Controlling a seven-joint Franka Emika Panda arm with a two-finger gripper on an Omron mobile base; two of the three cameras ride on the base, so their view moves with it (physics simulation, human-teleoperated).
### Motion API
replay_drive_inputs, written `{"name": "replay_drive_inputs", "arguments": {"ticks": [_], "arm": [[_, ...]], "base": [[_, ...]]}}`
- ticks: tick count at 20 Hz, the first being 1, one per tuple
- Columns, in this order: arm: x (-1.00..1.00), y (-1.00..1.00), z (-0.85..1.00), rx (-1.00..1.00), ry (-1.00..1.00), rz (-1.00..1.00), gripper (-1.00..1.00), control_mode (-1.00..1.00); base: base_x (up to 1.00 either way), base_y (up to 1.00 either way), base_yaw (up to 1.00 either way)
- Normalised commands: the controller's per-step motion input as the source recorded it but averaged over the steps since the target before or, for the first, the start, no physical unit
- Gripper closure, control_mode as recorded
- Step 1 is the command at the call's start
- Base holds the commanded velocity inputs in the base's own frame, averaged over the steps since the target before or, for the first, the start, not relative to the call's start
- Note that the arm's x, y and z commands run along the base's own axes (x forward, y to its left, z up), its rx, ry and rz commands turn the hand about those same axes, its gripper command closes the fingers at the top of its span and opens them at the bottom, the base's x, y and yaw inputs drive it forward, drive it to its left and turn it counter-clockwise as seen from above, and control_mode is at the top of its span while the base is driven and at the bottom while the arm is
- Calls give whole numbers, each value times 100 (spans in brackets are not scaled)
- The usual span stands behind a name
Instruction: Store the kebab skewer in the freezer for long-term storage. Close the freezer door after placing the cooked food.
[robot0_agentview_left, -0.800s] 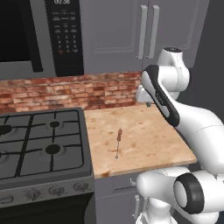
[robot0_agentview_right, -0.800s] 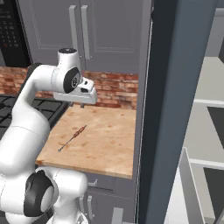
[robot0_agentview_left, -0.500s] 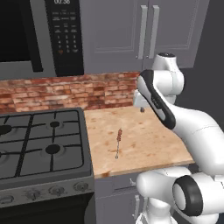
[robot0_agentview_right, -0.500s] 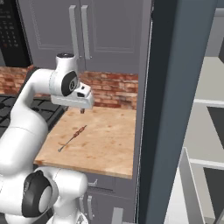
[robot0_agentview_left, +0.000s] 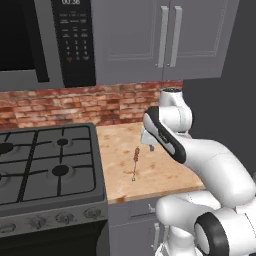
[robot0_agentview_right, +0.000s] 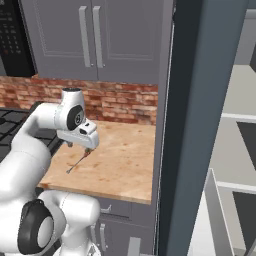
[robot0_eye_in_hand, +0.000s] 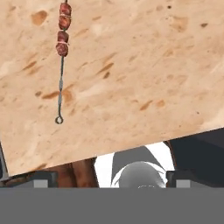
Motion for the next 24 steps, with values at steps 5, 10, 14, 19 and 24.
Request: {"name": "replay_drive_inputs", "arguments": {"ticks": [5, 10, 14, 19, 24], "arm": [[8, 16, -64, 0, 6, -21, -100, -100], [29, 16, -57, 0, 3, -4, -100, -100], [38, 21, -33, 0, 0, 0, -100, -100], [42, 45, -6, -1, 0, 0, -100, -100], [14, 36, -5, -1, 2, -1, -100, -100]], "base": [[0, 0, 0], [0, 0, 0], [0, 0, 0], [0, 0, 0], [0, 0, 0]]}}
